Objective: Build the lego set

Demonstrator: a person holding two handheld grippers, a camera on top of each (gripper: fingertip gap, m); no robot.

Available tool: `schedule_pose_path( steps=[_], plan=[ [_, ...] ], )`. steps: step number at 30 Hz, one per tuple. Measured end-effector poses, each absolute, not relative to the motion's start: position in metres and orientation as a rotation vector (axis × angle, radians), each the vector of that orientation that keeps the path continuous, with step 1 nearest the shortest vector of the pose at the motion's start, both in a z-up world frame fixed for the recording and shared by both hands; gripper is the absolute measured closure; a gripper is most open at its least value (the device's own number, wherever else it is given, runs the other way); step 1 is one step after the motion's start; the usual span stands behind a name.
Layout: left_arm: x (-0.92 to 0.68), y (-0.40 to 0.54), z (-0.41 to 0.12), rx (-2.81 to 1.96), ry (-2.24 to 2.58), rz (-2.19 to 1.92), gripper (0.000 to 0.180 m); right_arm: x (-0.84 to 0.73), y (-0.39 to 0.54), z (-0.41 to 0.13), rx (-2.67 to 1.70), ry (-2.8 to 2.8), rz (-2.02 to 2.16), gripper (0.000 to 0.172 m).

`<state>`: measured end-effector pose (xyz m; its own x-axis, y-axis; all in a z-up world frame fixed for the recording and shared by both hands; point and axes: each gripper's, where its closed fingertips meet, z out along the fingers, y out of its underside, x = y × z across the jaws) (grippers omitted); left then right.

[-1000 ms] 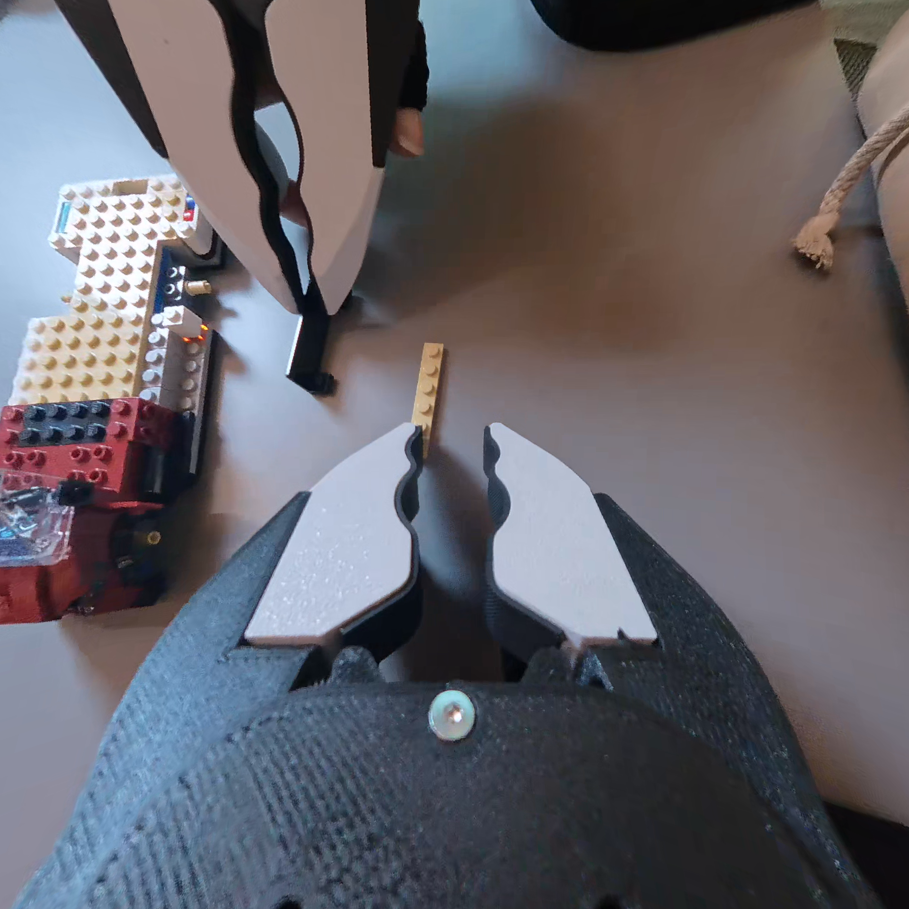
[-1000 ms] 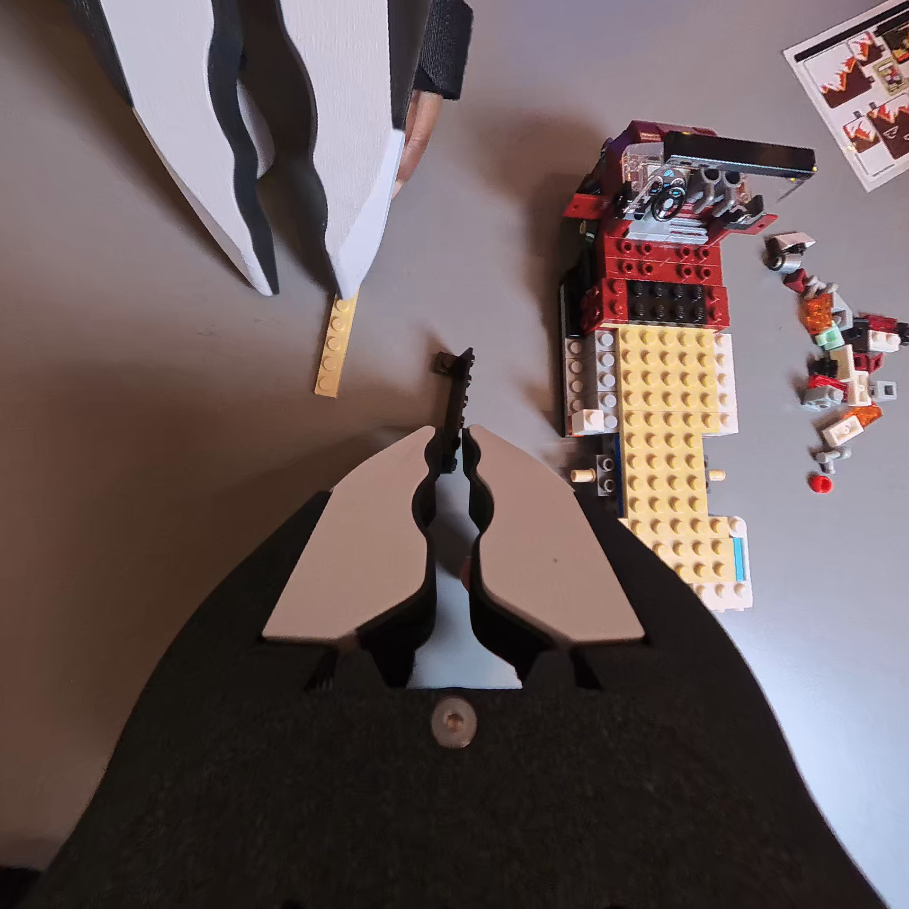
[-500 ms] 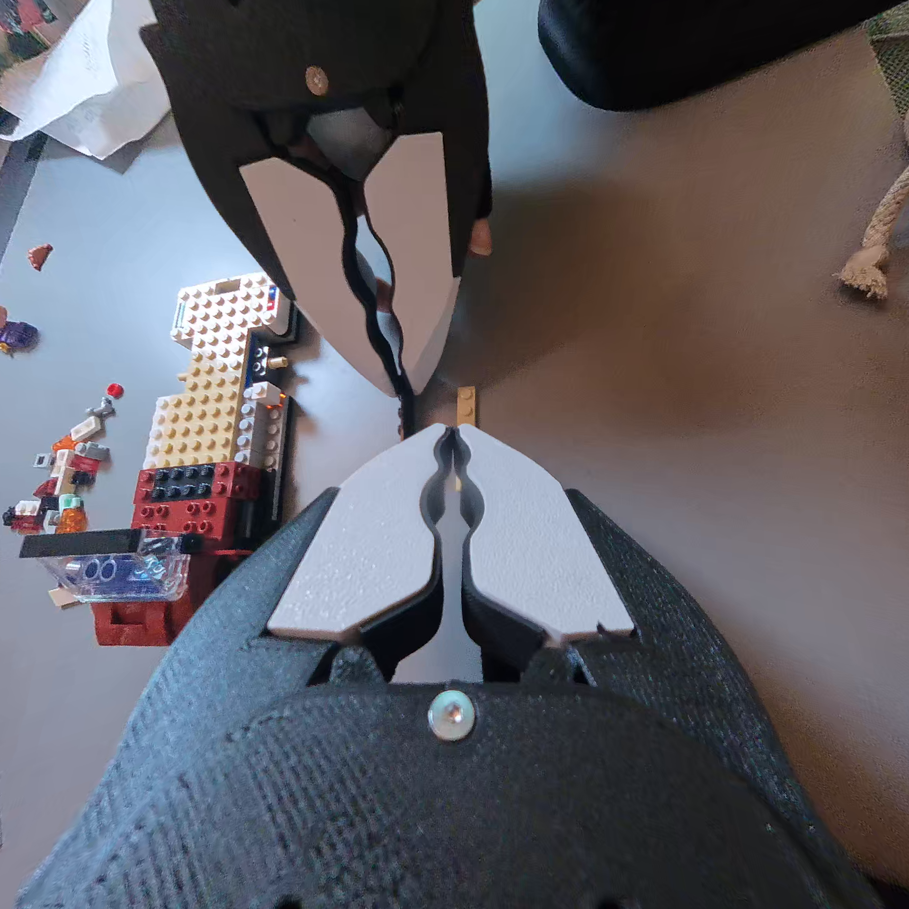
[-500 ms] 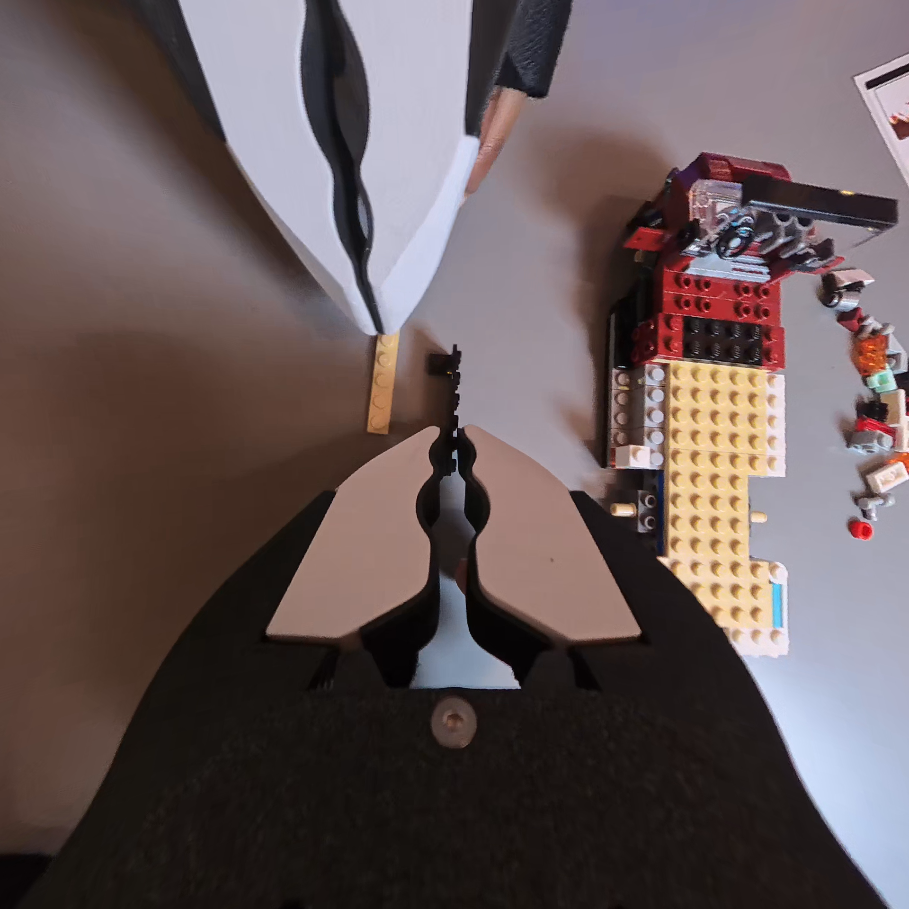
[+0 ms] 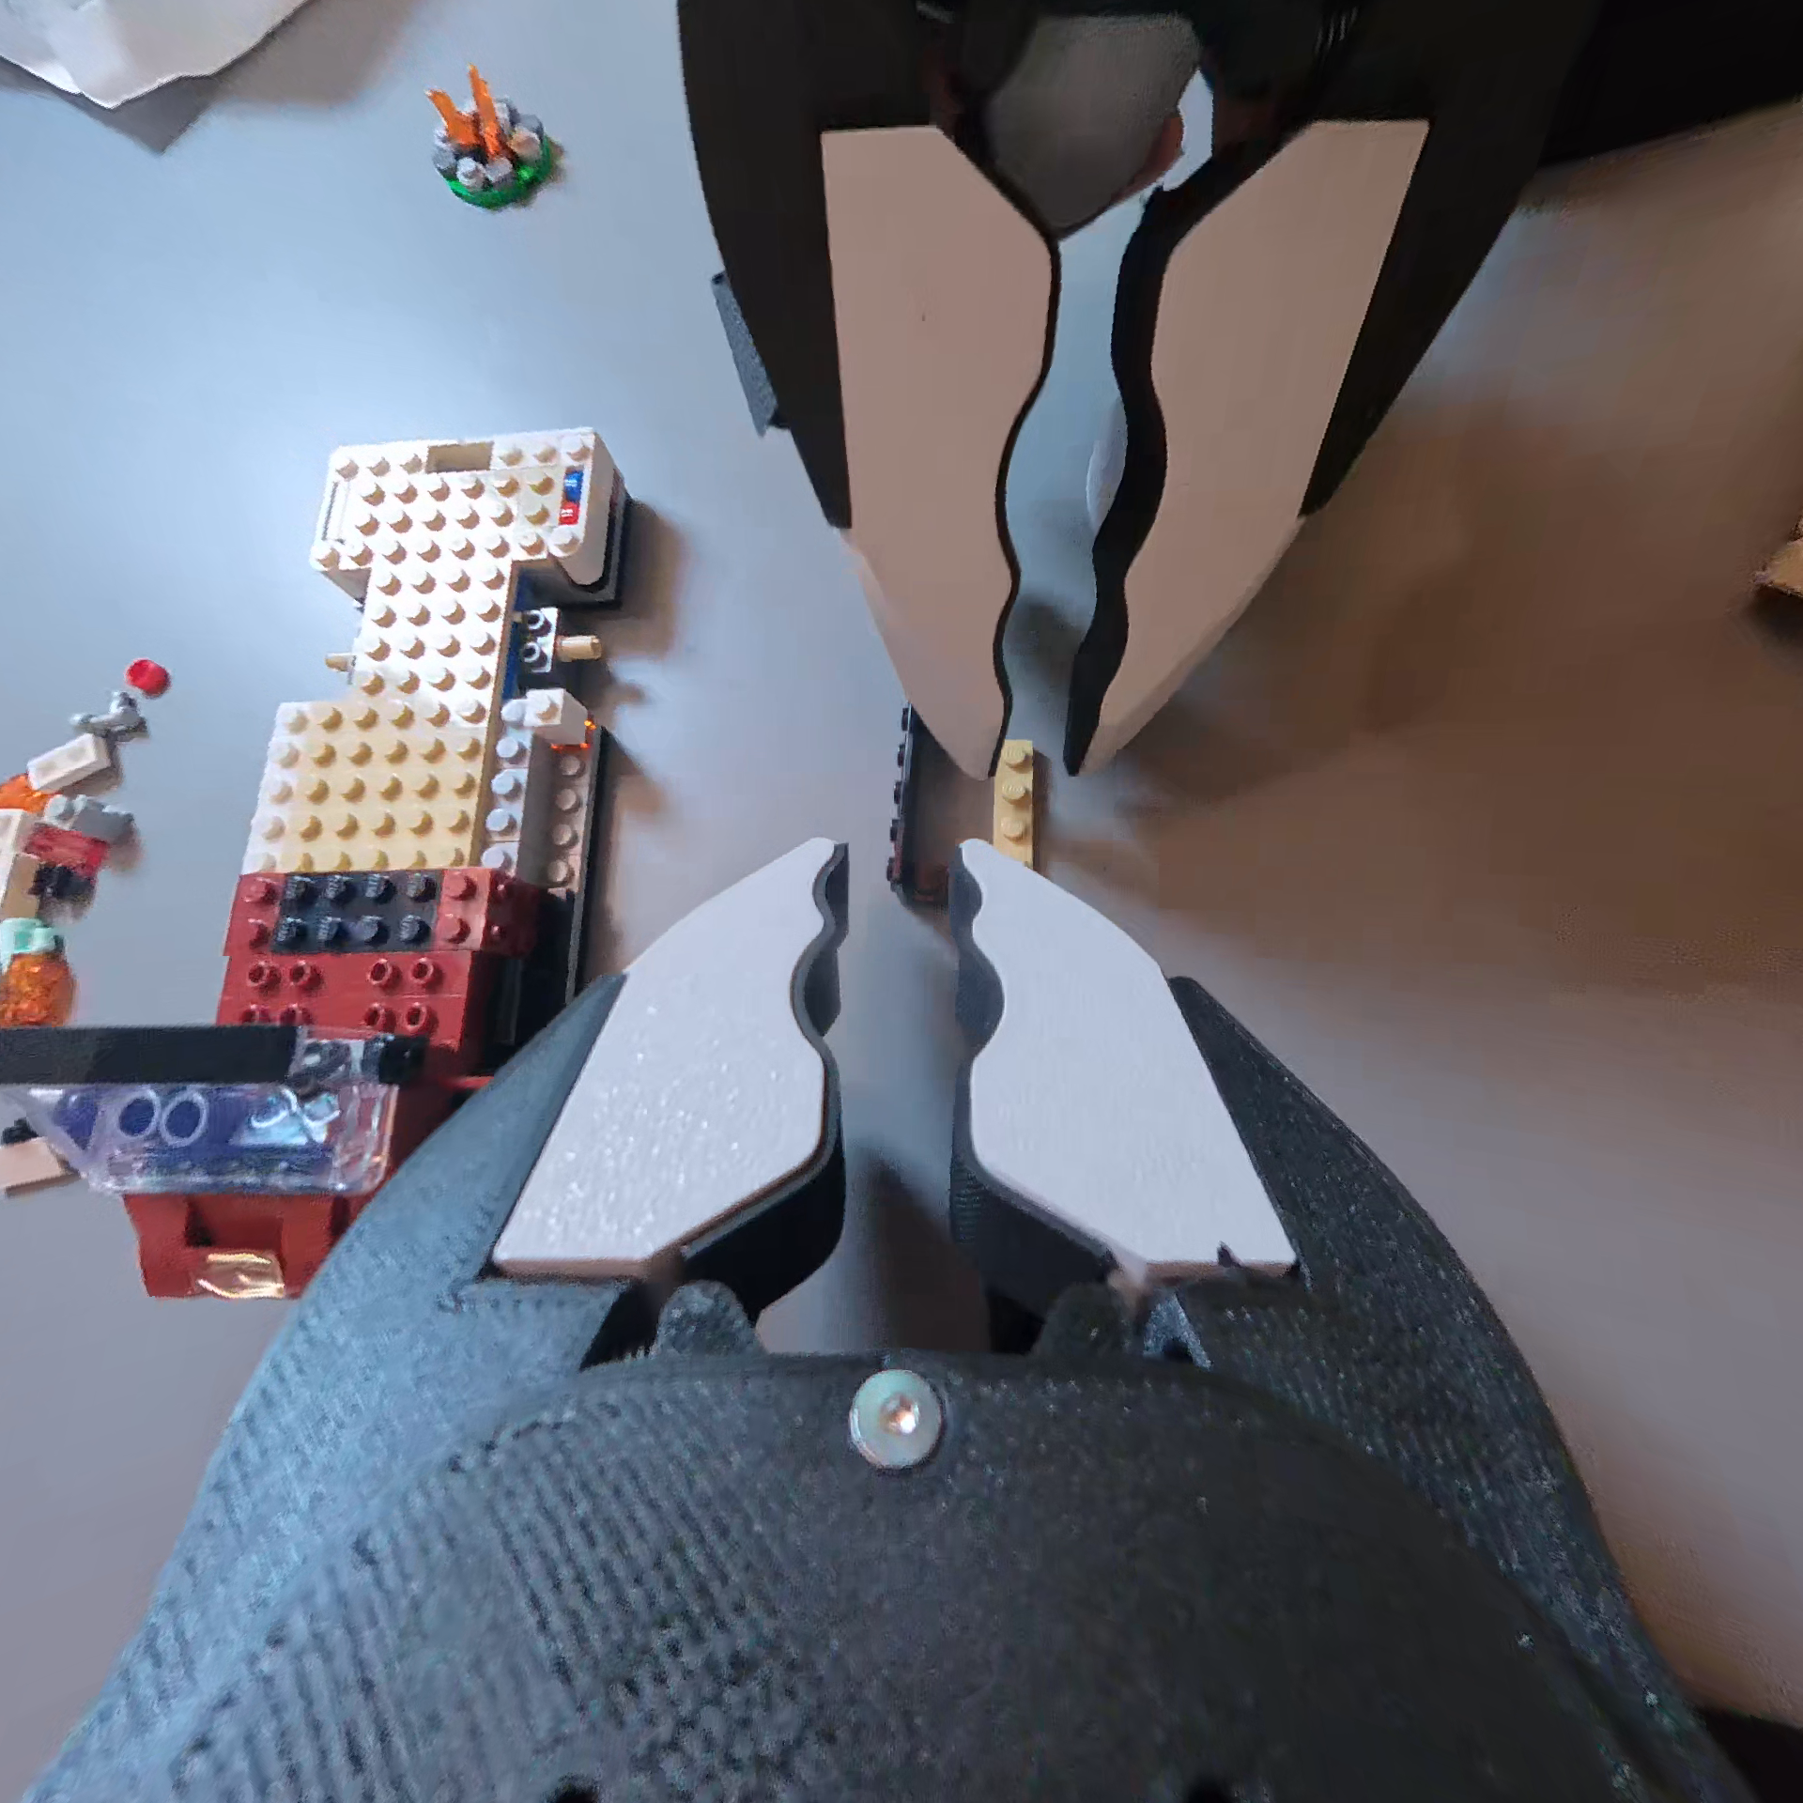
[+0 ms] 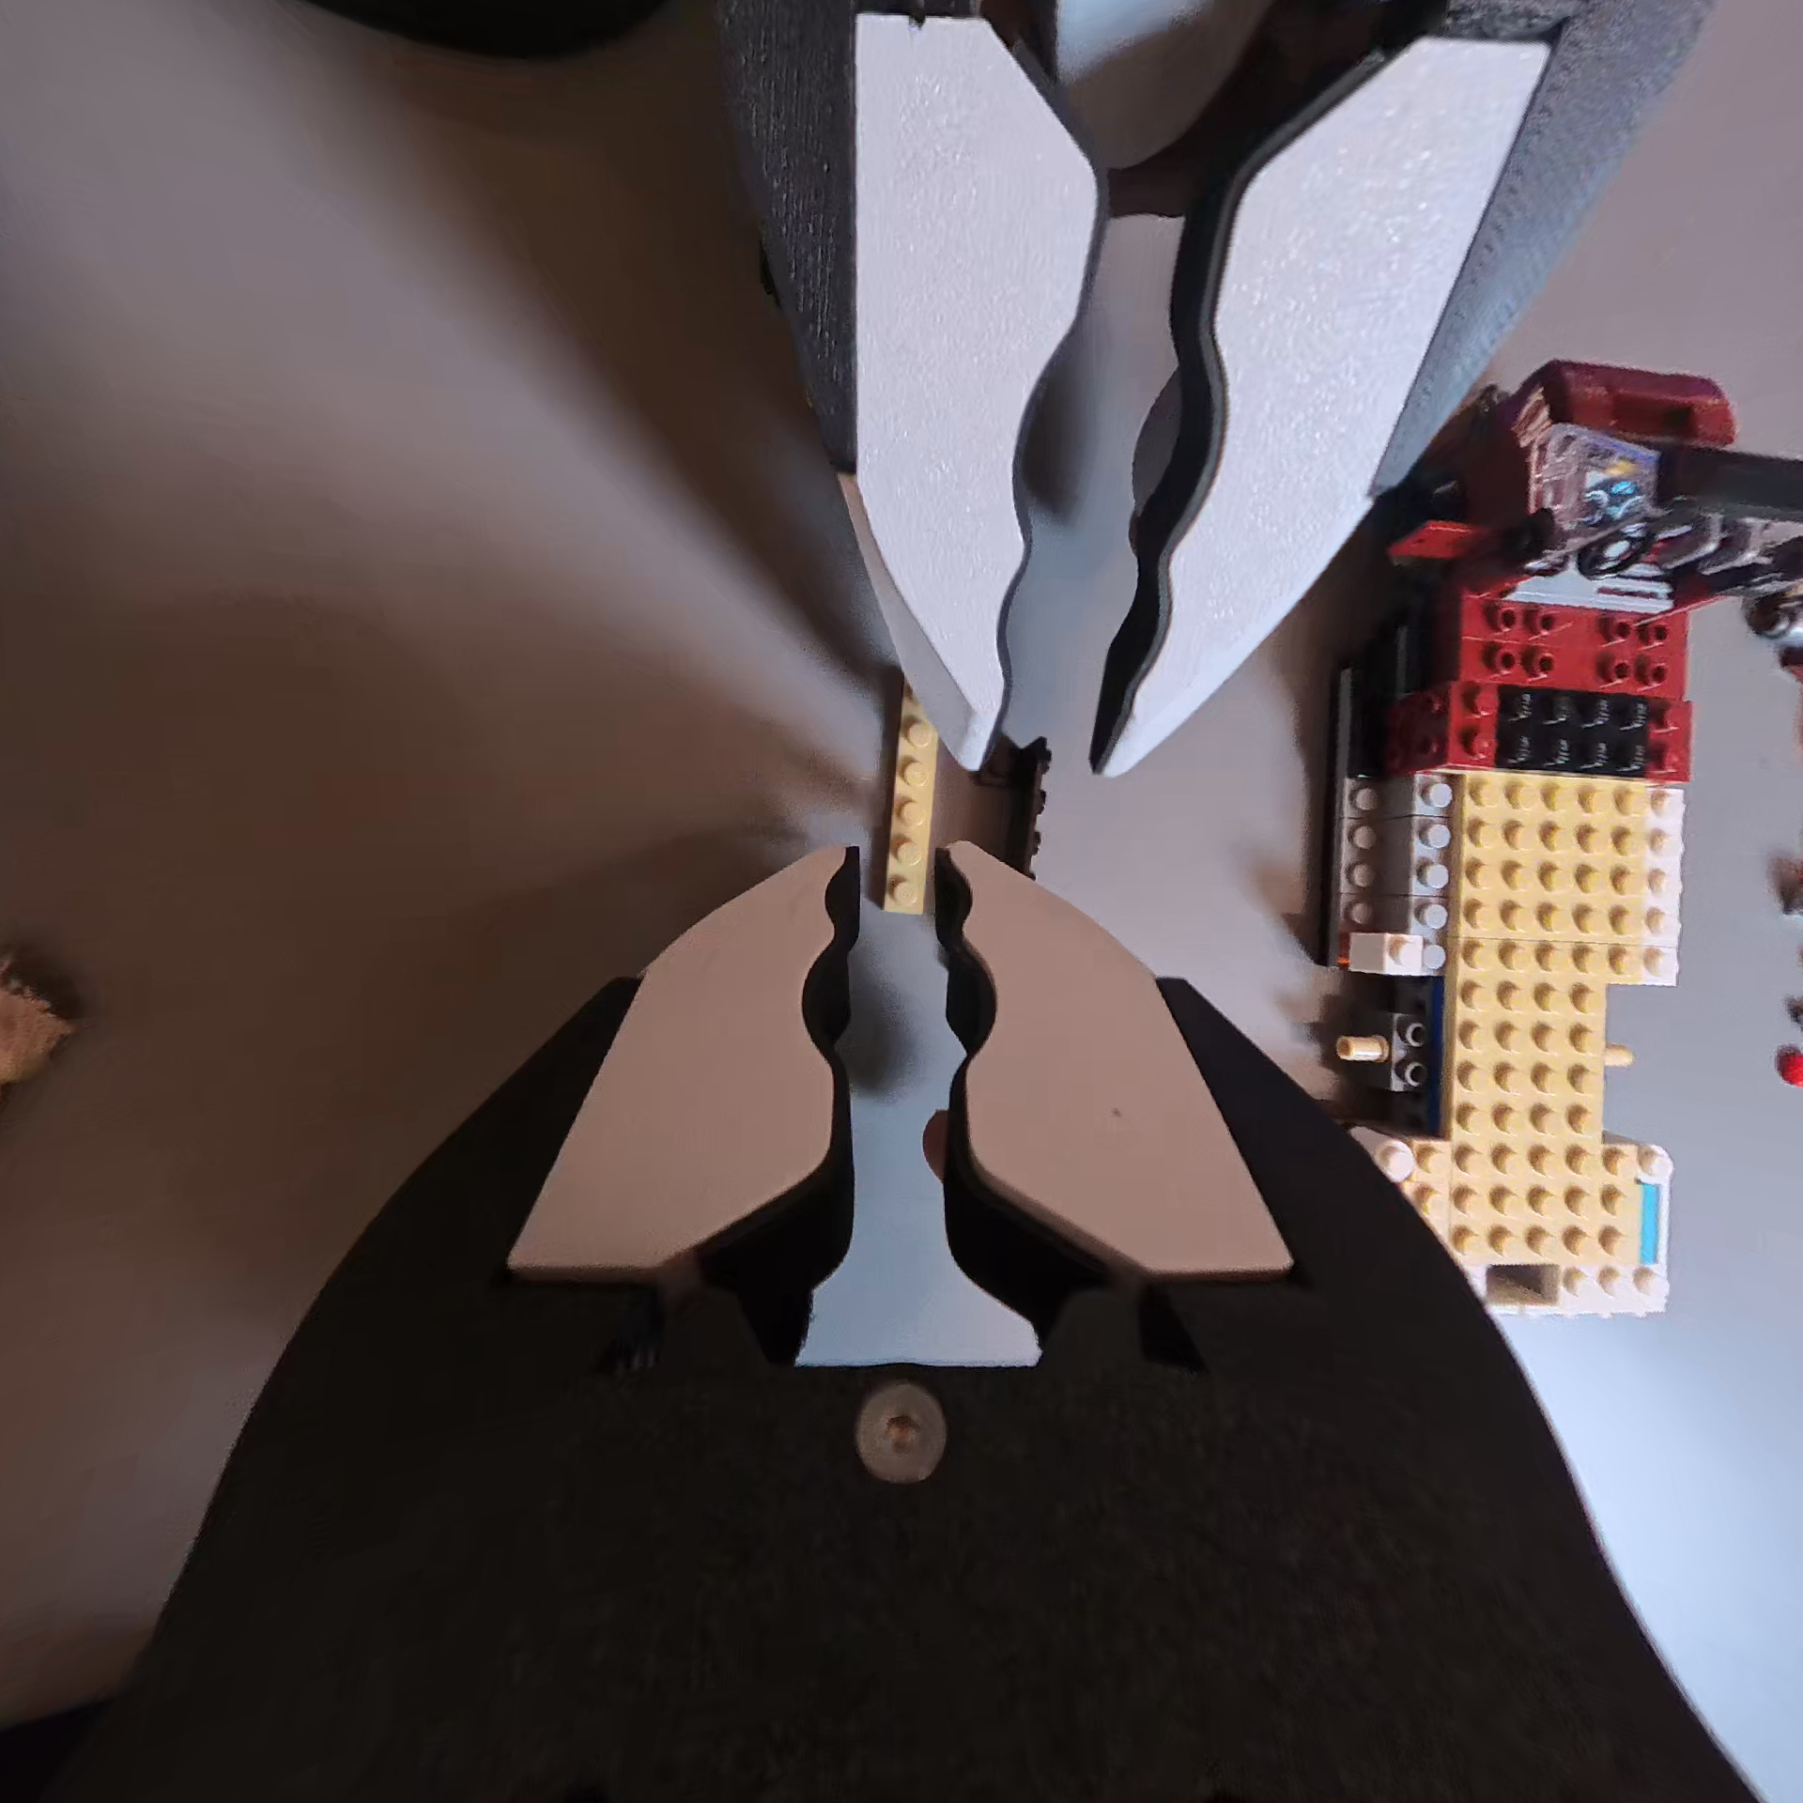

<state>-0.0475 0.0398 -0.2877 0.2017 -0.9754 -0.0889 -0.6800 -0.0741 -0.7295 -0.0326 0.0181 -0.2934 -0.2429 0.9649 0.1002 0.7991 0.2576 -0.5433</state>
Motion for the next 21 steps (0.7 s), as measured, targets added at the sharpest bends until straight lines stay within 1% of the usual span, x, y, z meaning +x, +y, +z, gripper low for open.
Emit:
schedule_pose_path(
  steps=[2, 4, 5, 12, 17, 21],
  plan=[
    [-0.049, 0.043, -0.294, -1.842, 1.588, -0.544, 0.166, -0.033, 0.020, -0.298, -1.662, -2.131, 0.525, 0.157],
    [-0.046, 0.039, -0.295, -1.829, 1.608, -0.574, 0.176, -0.031, 0.023, -0.302, -1.699, -2.144, 0.501, 0.160],
    [-0.045, 0.039, -0.296, -1.823, 1.606, -0.562, 0.176, -0.032, 0.022, -0.303, -1.706, -2.147, 0.516, 0.164],
    [-0.049, 0.032, -0.296, -1.823, 1.610, -0.625, 0.176, -0.022, 0.021, -0.291, -1.664, -2.135, 0.533, 0.164],
    [-0.053, 0.022, -0.295, -1.834, 1.627, -0.724, 0.157, -0.011, 0.030, -0.289, -1.717, -2.095, 0.493, 0.164],
    [-0.052, 0.021, -0.292, -1.825, 1.612, -0.750, 0.153, -0.017, 0.030, -0.291, -1.692, -2.105, 0.469, 0.164]
  ],
)
